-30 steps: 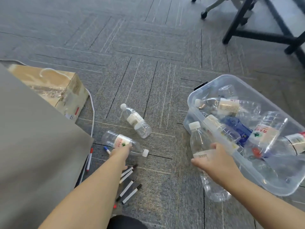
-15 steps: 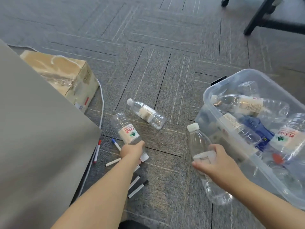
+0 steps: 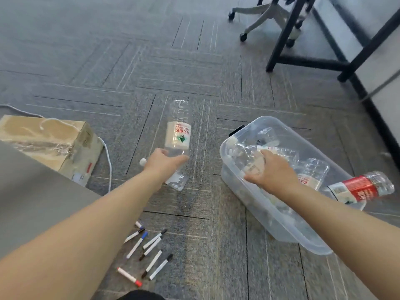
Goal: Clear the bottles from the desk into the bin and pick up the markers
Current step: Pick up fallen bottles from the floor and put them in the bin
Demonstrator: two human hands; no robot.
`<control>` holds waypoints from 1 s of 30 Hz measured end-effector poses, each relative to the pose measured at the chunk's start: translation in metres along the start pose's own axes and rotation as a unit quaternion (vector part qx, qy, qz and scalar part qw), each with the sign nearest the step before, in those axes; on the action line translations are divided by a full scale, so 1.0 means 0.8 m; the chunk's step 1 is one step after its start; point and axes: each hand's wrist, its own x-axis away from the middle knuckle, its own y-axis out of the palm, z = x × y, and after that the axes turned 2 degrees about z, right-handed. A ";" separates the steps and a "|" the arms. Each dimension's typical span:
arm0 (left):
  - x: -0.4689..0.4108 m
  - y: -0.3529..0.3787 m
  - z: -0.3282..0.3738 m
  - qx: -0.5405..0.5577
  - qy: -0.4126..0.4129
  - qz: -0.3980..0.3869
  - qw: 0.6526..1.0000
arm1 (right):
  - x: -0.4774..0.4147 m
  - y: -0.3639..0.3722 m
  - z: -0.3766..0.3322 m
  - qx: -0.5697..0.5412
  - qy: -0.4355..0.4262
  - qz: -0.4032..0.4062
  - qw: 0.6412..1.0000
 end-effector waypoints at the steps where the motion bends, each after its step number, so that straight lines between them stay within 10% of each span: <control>1: 0.004 0.000 0.008 -0.021 0.013 -0.015 1.000 | -0.001 -0.002 0.005 0.032 0.002 -0.003 0.999; 12: 0.089 0.092 0.099 -0.241 0.199 -0.137 0.940 | 0.074 -0.059 0.114 -0.088 0.149 0.196 0.965; 22: 0.164 0.227 0.091 -0.474 0.368 -0.176 0.780 | 0.183 -0.088 0.229 -0.107 0.301 0.211 0.924; 30: 0.170 0.244 0.075 -0.366 0.371 -0.160 0.838 | 0.199 -0.061 0.216 -0.107 0.275 0.189 0.937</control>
